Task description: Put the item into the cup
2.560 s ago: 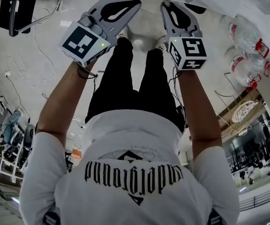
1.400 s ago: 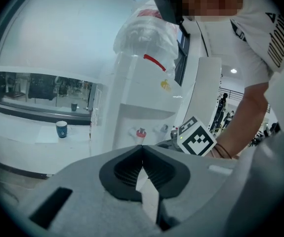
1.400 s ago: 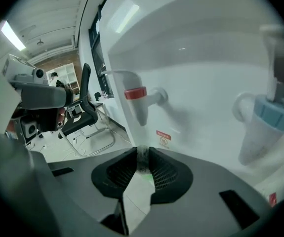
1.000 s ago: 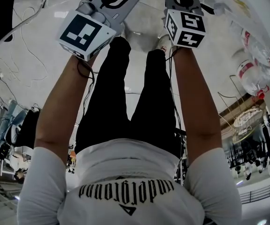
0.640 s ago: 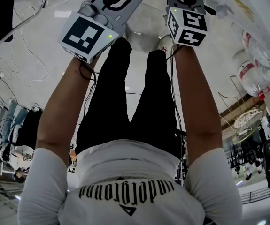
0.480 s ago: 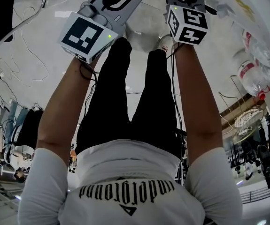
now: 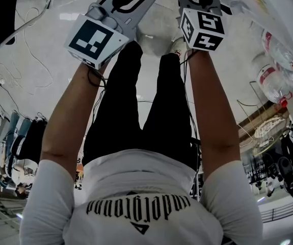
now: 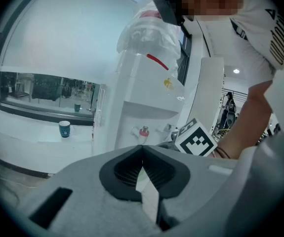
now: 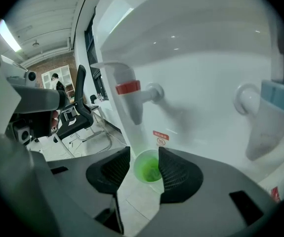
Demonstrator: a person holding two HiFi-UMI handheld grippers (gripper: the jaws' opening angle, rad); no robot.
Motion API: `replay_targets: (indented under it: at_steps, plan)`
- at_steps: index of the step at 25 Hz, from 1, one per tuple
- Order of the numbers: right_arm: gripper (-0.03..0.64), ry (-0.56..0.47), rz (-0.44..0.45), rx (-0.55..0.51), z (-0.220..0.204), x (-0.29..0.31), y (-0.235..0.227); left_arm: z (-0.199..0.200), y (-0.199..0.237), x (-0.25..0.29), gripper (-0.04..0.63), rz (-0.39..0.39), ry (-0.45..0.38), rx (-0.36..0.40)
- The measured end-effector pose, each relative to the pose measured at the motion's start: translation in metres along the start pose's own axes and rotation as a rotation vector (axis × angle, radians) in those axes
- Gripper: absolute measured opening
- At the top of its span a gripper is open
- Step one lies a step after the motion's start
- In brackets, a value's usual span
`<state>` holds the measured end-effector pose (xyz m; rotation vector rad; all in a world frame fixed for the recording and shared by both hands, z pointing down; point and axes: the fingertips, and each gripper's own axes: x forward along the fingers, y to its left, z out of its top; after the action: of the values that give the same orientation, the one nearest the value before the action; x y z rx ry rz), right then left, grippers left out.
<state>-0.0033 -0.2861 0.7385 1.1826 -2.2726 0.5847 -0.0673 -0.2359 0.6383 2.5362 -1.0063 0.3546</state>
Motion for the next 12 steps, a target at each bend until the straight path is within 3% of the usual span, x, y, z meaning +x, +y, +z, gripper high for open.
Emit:
replay_targets:
  at_steps: [7,12]
  plan:
    - [0.150,-0.002,0.013,0.018,0.007,-0.031,0.016,0.015,-0.013,-0.013,0.015,0.003,-0.012,0.006]
    - [0.079,-0.014,0.038,-0.012,0.024,-0.069,0.033,0.036,-0.033,-0.027,0.015,-0.007,-0.030,0.012]
